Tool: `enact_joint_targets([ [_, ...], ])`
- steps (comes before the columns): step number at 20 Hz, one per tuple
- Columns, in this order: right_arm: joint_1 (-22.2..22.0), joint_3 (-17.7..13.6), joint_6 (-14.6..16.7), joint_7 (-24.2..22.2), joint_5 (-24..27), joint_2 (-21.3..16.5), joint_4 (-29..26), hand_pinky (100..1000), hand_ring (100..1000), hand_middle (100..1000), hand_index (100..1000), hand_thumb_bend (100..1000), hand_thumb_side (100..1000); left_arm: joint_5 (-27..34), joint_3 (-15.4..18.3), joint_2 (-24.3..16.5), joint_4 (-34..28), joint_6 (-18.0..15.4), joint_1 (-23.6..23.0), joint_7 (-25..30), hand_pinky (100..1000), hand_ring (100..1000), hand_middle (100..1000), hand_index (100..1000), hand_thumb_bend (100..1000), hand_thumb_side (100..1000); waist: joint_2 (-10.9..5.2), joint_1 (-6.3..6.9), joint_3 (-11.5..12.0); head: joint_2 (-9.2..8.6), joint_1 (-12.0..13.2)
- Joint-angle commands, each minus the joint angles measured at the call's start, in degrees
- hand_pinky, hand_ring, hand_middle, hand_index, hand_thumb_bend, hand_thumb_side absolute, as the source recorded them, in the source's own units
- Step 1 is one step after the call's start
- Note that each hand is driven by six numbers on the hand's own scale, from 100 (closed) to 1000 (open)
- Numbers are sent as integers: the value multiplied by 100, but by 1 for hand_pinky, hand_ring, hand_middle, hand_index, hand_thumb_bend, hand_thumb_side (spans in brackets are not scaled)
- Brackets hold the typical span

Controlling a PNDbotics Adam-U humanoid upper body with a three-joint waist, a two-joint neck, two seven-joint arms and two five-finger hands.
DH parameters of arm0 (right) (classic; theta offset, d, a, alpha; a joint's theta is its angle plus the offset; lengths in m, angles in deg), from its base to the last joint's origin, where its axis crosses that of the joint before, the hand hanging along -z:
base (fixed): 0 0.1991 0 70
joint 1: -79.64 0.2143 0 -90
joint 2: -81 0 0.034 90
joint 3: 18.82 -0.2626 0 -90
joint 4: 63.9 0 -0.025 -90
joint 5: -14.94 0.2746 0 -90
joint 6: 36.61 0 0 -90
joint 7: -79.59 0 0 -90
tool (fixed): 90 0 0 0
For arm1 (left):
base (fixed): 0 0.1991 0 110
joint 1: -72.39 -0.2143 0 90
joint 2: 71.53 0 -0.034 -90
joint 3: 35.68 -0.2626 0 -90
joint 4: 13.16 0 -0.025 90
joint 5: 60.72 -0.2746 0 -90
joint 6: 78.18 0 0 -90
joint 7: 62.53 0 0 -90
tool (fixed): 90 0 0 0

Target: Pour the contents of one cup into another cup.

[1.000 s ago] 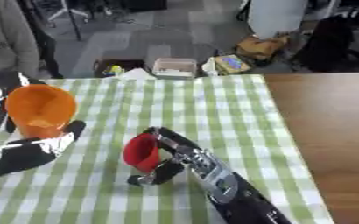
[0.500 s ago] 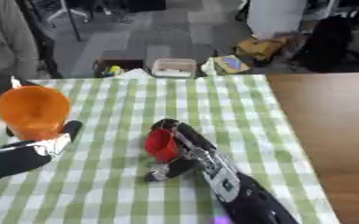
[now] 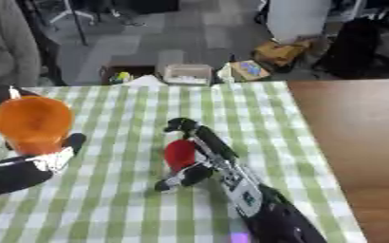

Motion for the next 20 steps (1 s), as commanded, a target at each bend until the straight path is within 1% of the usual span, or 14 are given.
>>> enact_joint_targets([
  [1, 40, -121, -50, 53, 86, -237, -278, 727, 865, 869, 826, 1000, 395, 209, 156, -194, -100, 63, -2, -135, 200, 340, 198, 556, 251, 154, -86, -17, -12, -58, 30],
  [4, -100, -247, -150, 129, 211, -430, -538, 722, 859, 862, 820, 1000, 390, 535, 216, -219, -64, 86, -117, -376, 209, 351, 206, 559, 251, 180, -82, -53, -47, -53, 65],
  [6, -266, -371, -239, 204, 408, -554, -764, 708, 849, 853, 804, 1000, 380, 796, 223, -232, 38, 45, -183, -605, 214, 357, 211, 560, 279, 209, -78, -79, -72, -51, 104],
  [8, -509, -542, -370, 330, 675, -667, -1052, 694, 836, 837, 780, 995, 372, 1057, 176, -219, 223, -67, -229, -851, 222, 365, 217, 564, 315, 247, -71, -118, -101, -47, 151],
  [10, -747, -707, -513, 488, 915, -749, -1338, 680, 817, 813, 766, 984, 361, 1358, 118, -159, 491, -249, -258, -1146, 235, 376, 225, 568, 352, 281, -64, -172, -149, -33, 198],
  [11, -855, -783, -586, 587, 1015, -783, -1483, 674, 802, 798, 755, 977, 355, 1518, 71, -125, 665, -376, -265, -1310, 250, 388, 236, 579, 399, 307, -61, -198, -178, -24, 224],
  [14, -1107, -1049, -812, 1037, 1257, -851, -1929, 657, 777, 767, 728, 955, 336, 1878, -110, 38, 1360, -824, -270, -1736, 292, 422, 267, 599, 486, 353, -53, -263, -267, -16, 287],
  [16, -1188, -1170, -935, 1325, 1357, -866, -2173, 653, 770, 758, 723, 946, 328, 1992, -218, 159, 1847, -1125, -258, -1891, 334, 457, 298, 621, 570, 387, -45, -286, -305, -12, 308],
  [18, -1235, -1234, -1012, 1499, 1449, -859, -2389, 650, 765, 752, 718, 941, 326, 2056, -293, 269, 2317, -1413, -226, -1933, 377, 502, 348, 648, 663, 417, -31, -304, -336, -16, 323],
  [19, -1248, -1245, -1036, 1544, 1485, -851, -2482, 648, 763, 750, 718, 938, 331, 2077, -320, 312, 2532, -1547, -201, -1920, 390, 530, 379, 662, 771, 435, -23, -310, -349, -19, 327],
  [20, -1261, -1248, -1052, 1570, 1518, -838, -2566, 646, 762, 748, 718, 936, 333, 2095, -349, 344, 2738, -1665, -168, -1875, 398, 553, 404, 673, 852, 441, -16, -314, -364, -22, 331],
])
